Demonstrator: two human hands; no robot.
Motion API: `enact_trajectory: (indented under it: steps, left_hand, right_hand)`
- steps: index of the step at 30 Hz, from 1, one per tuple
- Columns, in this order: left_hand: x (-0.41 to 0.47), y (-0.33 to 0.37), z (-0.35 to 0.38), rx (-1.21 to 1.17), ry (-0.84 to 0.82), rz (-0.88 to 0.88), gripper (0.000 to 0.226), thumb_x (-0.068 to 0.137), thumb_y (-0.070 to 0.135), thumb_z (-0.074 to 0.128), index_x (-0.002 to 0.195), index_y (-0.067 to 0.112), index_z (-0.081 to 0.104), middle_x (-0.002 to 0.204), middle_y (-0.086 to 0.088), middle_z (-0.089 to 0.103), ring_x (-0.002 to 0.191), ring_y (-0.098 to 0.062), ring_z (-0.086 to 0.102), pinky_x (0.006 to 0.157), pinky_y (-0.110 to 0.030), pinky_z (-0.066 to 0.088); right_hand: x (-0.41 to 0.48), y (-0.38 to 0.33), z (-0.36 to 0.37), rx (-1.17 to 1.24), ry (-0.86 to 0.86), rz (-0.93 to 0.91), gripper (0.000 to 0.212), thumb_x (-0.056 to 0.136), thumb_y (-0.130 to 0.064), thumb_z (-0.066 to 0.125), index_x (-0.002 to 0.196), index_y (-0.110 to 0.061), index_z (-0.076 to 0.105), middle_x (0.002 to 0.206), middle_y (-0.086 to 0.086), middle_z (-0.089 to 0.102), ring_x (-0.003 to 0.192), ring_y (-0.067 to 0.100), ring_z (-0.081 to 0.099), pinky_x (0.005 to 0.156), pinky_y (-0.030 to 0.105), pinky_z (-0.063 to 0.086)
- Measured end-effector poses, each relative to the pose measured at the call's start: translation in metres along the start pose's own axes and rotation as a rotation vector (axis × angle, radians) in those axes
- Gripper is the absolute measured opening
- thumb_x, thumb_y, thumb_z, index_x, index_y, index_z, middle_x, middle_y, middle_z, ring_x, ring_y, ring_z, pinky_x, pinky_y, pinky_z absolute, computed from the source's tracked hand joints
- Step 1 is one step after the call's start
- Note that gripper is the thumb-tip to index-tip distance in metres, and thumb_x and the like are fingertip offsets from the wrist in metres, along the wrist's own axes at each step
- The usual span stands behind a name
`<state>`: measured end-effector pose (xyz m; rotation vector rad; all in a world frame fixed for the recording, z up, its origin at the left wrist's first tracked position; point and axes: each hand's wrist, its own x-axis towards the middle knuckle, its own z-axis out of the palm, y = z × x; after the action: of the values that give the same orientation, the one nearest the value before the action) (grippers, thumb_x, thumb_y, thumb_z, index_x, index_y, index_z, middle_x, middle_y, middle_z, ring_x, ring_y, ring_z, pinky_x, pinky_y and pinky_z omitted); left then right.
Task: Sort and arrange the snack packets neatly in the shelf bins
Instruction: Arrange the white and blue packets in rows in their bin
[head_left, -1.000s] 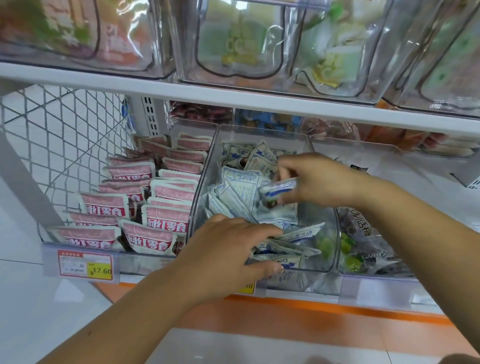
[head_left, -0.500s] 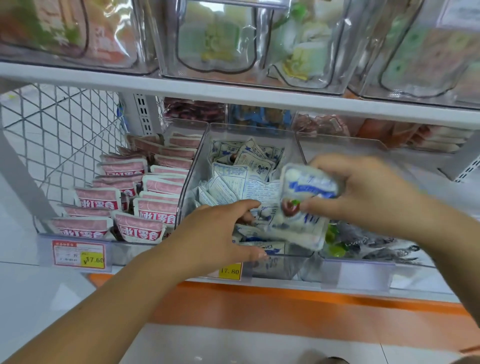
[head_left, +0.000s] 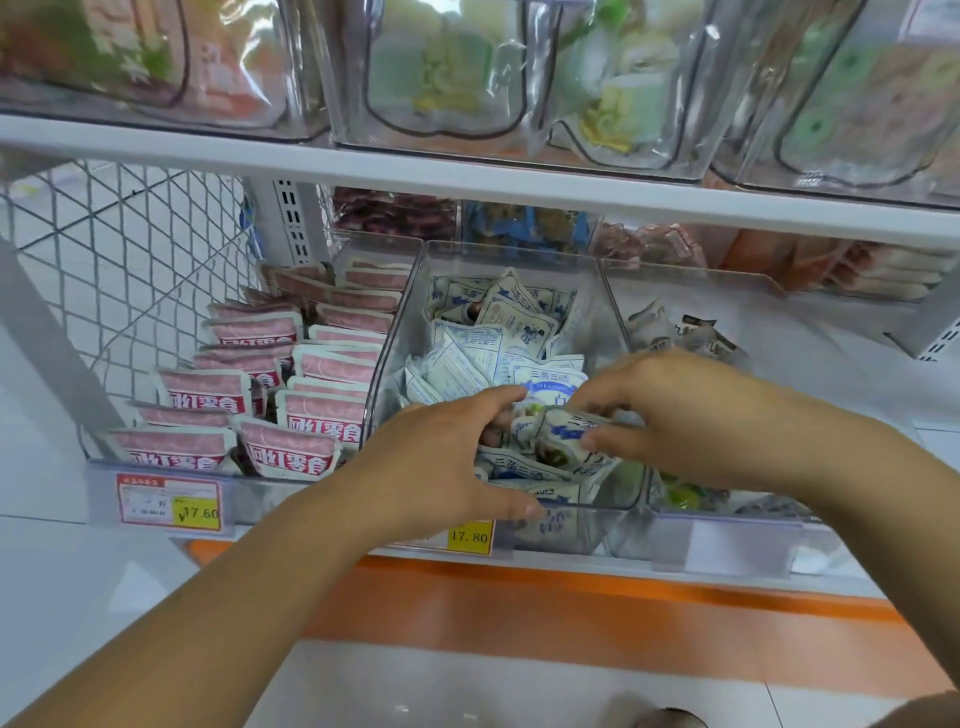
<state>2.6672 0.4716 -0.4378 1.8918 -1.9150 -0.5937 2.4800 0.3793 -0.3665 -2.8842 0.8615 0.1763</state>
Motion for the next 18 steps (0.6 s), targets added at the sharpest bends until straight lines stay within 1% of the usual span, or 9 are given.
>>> enact_trajectory:
  steps: [3,6,9,11,12,14,15,17,18]
  left_hand:
    - [0.002,0.000,-0.001,0.012,-0.003,0.018,0.101,0.068,0.062,0.074,0.148,0.047,0.015,0.140,0.027,0.043,0.117,0.008,0.045,0.096,-0.018,0.038]
    - [0.003,0.001,-0.002,0.032,0.004,0.027,0.098,0.070,0.063,0.072,0.148,0.046,0.017,0.145,0.024,0.040,0.126,0.002,0.043,0.104,-0.025,0.038]
    - [0.000,0.001,-0.003,0.025,0.023,0.044,0.091,0.073,0.062,0.071,0.147,0.045,0.021,0.148,0.021,0.037,0.130,-0.002,0.038,0.106,-0.026,0.035]
    - [-0.005,0.002,-0.007,0.047,0.044,0.059,0.088,0.075,0.062,0.069,0.147,0.045,0.021,0.148,0.022,0.034,0.131,0.001,0.032,0.104,-0.021,0.030]
    - [-0.009,0.001,-0.009,0.102,0.057,0.070,0.087,0.076,0.063,0.066,0.147,0.044,0.020,0.149,0.022,0.032,0.133,0.001,0.028,0.105,-0.021,0.028]
    - [-0.017,-0.002,-0.016,0.238,0.092,0.100,0.079,0.081,0.066,0.057,0.147,0.042,0.021,0.148,0.022,0.030,0.134,0.001,0.021,0.109,-0.022,0.021]
    - [-0.022,-0.005,-0.019,0.283,0.108,0.112,0.072,0.084,0.066,0.053,0.146,0.042,0.024,0.146,0.021,0.032,0.132,0.001,0.021,0.111,-0.021,0.019]
    - [-0.029,-0.012,-0.025,0.317,0.139,0.141,0.058,0.087,0.065,0.048,0.139,0.039,0.040,0.135,0.018,0.045,0.126,0.000,0.032,0.111,-0.025,0.029]
    - [-0.031,-0.015,-0.028,0.332,0.150,0.157,0.052,0.088,0.064,0.046,0.132,0.036,0.050,0.126,0.017,0.053,0.120,-0.002,0.040,0.106,-0.027,0.037]
  right_hand:
    - [0.015,-0.011,0.014,-0.183,-0.082,0.019,0.020,0.096,-0.032,0.050,0.084,-0.016,0.054,0.071,-0.001,0.053,0.074,0.021,0.052,0.063,0.034,0.042]
    - [0.030,-0.018,0.030,-0.424,-0.111,-0.006,0.013,0.093,-0.017,0.047,0.081,-0.023,0.048,0.066,-0.003,0.045,0.069,0.022,0.048,0.059,0.030,0.035]
    - [0.031,-0.008,0.014,-0.184,-0.191,0.003,0.011,0.092,-0.024,0.054,0.087,-0.031,0.061,0.080,-0.009,0.063,0.079,0.012,0.059,0.066,0.029,0.047]
    - [0.029,-0.001,-0.005,0.197,-0.134,0.071,0.009,0.088,-0.037,0.064,0.096,-0.038,0.070,0.084,-0.022,0.067,0.078,-0.006,0.061,0.068,0.010,0.047]
    - [0.032,0.003,-0.009,0.289,-0.065,0.075,0.014,0.087,-0.043,0.065,0.100,-0.040,0.070,0.086,-0.025,0.067,0.079,-0.010,0.060,0.067,0.005,0.043]
    - [0.042,0.006,-0.008,0.190,-0.009,0.054,0.028,0.089,-0.046,0.060,0.116,-0.038,0.064,0.105,-0.022,0.066,0.091,-0.006,0.059,0.077,0.011,0.042]
    - [0.049,0.004,-0.002,0.093,-0.060,0.038,0.033,0.092,-0.045,0.056,0.123,-0.035,0.061,0.114,-0.018,0.064,0.098,-0.001,0.059,0.081,0.015,0.042]
    - [0.056,0.000,0.008,-0.057,-0.222,0.020,0.034,0.096,-0.039,0.052,0.128,-0.031,0.060,0.121,-0.014,0.064,0.104,0.005,0.059,0.083,0.019,0.041]
    - [0.059,0.000,0.007,-0.064,-0.256,0.031,0.032,0.097,-0.038,0.051,0.127,-0.031,0.062,0.121,-0.014,0.065,0.103,0.005,0.059,0.083,0.019,0.041]
